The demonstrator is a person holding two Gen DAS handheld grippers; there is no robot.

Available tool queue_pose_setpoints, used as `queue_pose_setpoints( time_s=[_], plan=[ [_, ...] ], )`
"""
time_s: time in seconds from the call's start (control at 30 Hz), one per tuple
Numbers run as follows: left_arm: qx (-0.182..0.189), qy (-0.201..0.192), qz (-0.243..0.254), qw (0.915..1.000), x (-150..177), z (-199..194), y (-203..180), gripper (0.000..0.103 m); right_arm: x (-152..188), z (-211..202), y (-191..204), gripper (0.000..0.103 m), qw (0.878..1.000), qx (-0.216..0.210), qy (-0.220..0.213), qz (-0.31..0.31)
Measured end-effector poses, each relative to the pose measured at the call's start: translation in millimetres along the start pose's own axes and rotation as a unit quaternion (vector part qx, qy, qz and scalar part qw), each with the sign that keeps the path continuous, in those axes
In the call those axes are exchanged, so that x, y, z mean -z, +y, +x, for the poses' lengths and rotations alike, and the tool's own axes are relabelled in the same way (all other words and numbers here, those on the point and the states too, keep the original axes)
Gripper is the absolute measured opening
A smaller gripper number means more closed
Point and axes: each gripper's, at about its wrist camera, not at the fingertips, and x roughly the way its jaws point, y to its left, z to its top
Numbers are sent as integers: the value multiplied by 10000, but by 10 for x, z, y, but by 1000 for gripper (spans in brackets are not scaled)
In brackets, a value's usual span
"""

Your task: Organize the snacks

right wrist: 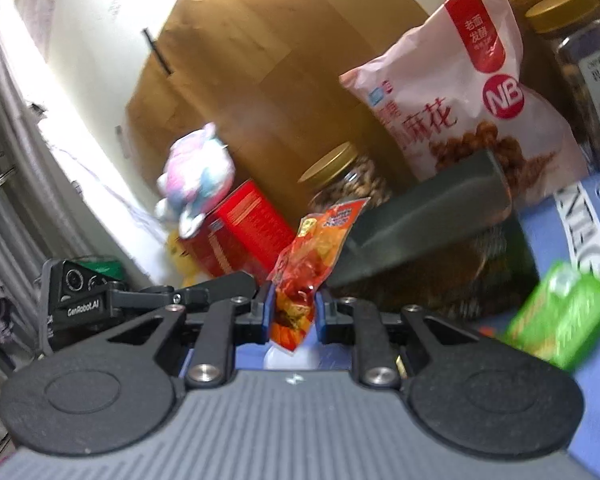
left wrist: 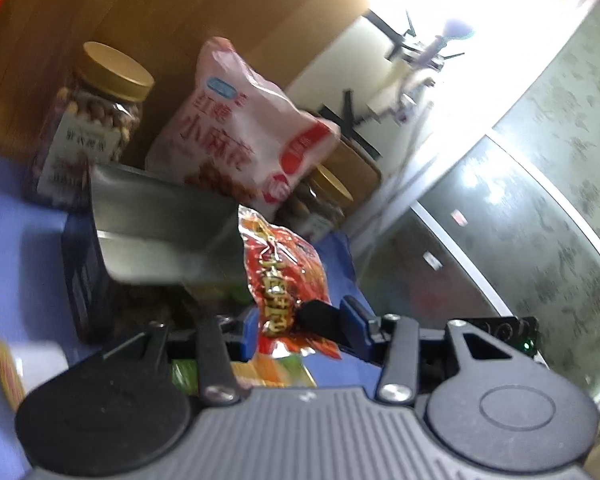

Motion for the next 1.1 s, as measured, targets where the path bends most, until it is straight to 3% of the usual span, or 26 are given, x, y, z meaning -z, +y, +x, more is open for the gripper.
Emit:
queue_pose_setpoints(
  time_s=[0.27,0.37,0.5,0.57,0.6,0.7,0.93,1.1],
  plan=[
    [-290,-109,-366,9988,-304,370,441,43,-283,493,-250,23,9972,675,98,-316],
    [-423,-163,-298,9985,-326,413,464,42,-327,574,-240,27,9945,925,175,-450],
    [-548,-182,-128,9983,-292,400,401,44,-309,580,-109,39,9847,1431,188,-975],
    [-635,-215,-85,9977,-266,372,358,47,-281,539,-69,46,9806,1561,152,-1174],
    [-679,-228,-83,9974,-251,352,339,51,-265,506,-42,46,9783,1634,88,-1273],
    [-713,-251,-120,9971,-209,287,304,52,-229,387,26,46,9762,1660,-87,-1392],
    [-601,-305,33,9977,59,-118,64,51,40,-129,166,46,9785,1553,-463,-1273],
    [-529,-280,94,9982,472,-434,-62,52,413,-578,84,46,9750,1877,-886,-795]
  ],
)
